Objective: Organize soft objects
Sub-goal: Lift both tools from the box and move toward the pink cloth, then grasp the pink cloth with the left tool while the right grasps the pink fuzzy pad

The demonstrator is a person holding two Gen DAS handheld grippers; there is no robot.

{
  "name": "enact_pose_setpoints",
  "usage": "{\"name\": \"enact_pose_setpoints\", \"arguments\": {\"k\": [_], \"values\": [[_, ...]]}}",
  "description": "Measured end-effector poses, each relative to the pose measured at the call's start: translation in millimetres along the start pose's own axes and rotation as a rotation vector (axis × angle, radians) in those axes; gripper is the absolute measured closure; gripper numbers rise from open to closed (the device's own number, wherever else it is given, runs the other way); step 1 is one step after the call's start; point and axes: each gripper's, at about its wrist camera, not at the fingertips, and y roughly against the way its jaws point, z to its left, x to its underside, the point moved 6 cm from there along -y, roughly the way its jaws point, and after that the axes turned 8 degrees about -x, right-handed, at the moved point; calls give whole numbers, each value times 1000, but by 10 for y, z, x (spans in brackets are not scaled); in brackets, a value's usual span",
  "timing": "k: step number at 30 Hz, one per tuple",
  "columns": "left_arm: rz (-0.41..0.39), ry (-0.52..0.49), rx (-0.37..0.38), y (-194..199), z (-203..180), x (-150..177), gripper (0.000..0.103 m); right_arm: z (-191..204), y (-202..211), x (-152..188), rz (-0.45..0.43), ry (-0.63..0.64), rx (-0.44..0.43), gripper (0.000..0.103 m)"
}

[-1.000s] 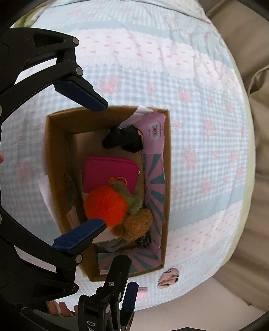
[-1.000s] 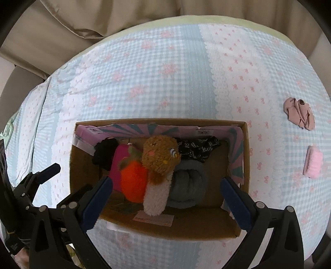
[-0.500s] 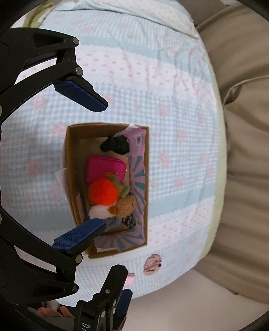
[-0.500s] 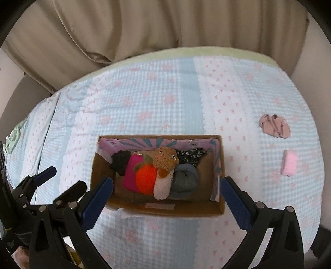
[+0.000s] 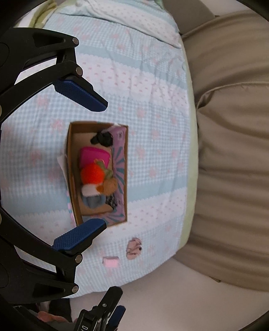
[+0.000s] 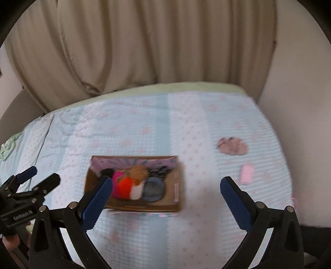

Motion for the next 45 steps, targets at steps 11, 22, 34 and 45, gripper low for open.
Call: {"name": "enact_pose_setpoints", "arguments": {"k": [11,22,34,45], "values": [[-34,-26,33,121,-1387,-202,0,-1250,328,-102,-6,-32,12,0],[63,-92,79,-520,-2871,-330,0,-2437,-55,-145,109,-38,-27,0],[247,-248,148,-1722,-3835,-504,0,-3041,-821,3,241,-159,-56,10],[357,-432,237,-3097,-4510,-510,0,-3267,-1794,357,358,-322,-28,19]]}}
